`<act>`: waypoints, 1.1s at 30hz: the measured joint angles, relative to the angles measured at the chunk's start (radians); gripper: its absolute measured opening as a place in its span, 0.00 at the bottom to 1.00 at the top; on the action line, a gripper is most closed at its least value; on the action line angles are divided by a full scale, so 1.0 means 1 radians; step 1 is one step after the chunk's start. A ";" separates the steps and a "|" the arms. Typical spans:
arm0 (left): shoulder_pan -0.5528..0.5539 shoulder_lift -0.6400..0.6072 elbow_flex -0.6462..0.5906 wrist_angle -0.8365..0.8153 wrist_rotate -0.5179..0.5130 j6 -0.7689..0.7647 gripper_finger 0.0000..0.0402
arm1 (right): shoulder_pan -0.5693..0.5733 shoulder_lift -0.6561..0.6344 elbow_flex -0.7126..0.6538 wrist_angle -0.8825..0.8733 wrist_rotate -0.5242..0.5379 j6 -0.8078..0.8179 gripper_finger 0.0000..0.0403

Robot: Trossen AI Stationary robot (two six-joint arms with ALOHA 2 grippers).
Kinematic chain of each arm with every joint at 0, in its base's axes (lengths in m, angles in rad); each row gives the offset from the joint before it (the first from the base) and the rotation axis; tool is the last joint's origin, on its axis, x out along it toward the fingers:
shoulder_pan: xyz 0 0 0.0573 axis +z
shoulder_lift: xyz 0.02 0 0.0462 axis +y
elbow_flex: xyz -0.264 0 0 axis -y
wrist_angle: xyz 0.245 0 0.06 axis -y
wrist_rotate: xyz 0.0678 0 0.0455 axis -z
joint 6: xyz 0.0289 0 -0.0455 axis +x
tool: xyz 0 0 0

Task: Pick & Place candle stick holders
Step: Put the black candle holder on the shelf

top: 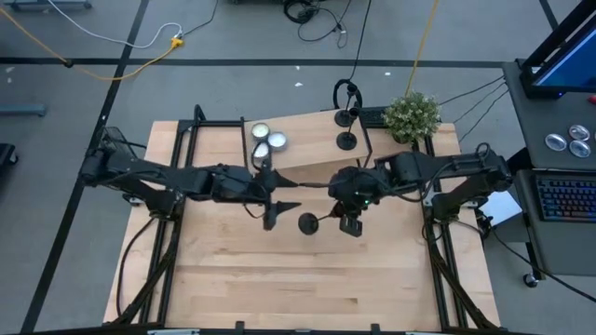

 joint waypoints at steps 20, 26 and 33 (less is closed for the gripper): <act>0.032 0.359 0.382 -0.210 0.170 0.030 0.64 | -0.060 0.008 0.002 -0.012 -0.009 -0.072 0.03; 0.034 0.424 0.419 -0.225 0.191 0.021 0.64 | -0.060 0.007 0.002 0.000 -0.010 -0.085 0.03; 0.039 0.435 0.420 -0.223 0.192 -0.008 0.64 | -0.059 0.007 0.002 -0.005 -0.014 -0.096 0.03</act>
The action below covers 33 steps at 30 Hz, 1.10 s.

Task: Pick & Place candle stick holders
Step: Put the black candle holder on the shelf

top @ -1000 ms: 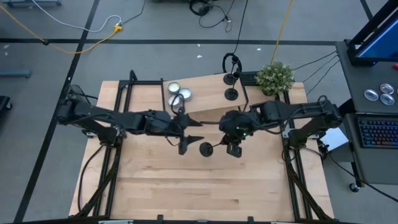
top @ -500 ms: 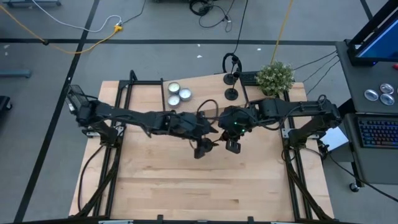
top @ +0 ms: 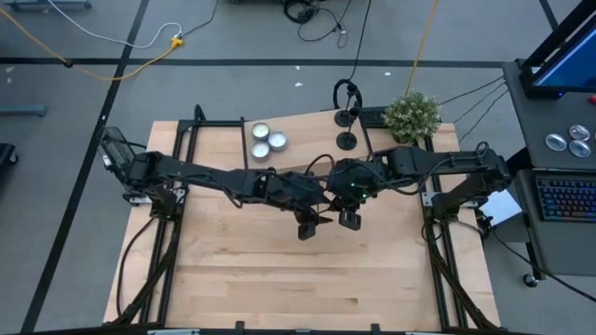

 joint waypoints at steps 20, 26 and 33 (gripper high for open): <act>0.004 0.000 -0.001 -0.053 0.002 0.039 0.15 | 0.000 0.000 0.000 -0.002 -0.023 -0.011 0.03; 0.005 -0.001 -0.001 -0.054 0.020 0.065 0.03 | 0.000 0.000 0.000 0.003 -0.026 -0.011 0.03; 0.005 -0.001 -0.001 -0.053 0.036 0.060 0.03 | 0.001 0.000 0.000 0.008 -0.030 -0.008 0.03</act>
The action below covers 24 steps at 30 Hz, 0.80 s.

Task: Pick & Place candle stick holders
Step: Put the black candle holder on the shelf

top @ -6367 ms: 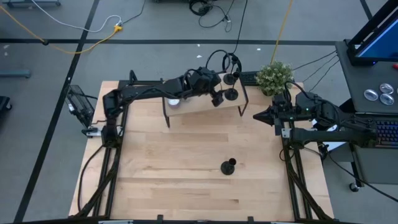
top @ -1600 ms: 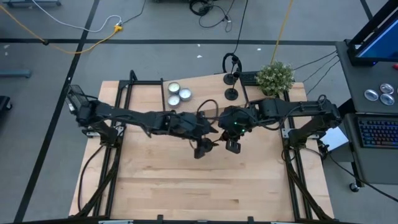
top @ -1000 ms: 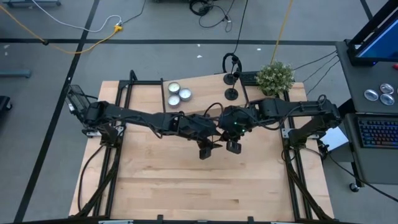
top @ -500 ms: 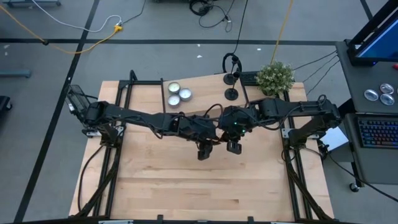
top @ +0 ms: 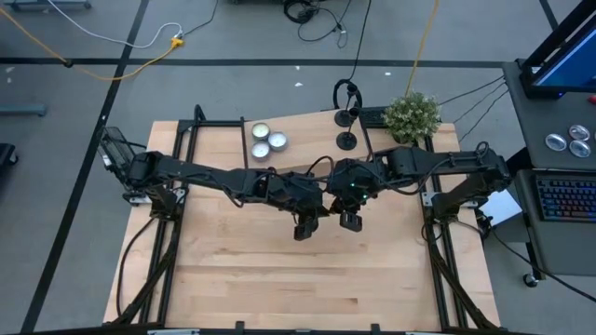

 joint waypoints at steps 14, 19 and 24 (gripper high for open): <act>0.002 0.000 0.000 0.002 -0.016 -0.004 0.03 | -0.003 -0.050 0.000 -0.019 -0.040 0.091 0.40; 0.005 -0.006 -0.001 0.000 -0.084 -0.011 0.03 | 0.004 -0.119 0.000 -0.077 -0.051 0.160 0.40; 0.017 -0.039 -0.003 0.064 -0.213 -0.011 0.03 | 0.038 -0.195 -0.014 -0.138 -0.002 0.238 0.35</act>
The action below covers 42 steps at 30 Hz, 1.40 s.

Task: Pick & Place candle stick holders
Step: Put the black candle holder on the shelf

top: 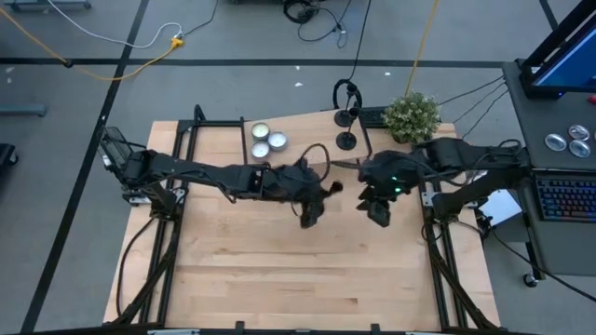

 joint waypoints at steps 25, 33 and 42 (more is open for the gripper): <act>0.312 -0.007 0.002 0.377 -0.178 0.086 0.03 | 0.185 -0.335 -0.465 0.221 0.245 0.194 0.00; 0.359 0.081 0.003 0.455 -0.174 0.075 0.03 | 0.184 -0.384 -0.501 0.247 0.252 0.200 0.00; 0.407 0.154 0.002 0.522 -0.173 0.050 0.03 | 0.184 -0.400 -0.502 0.247 0.253 0.210 0.00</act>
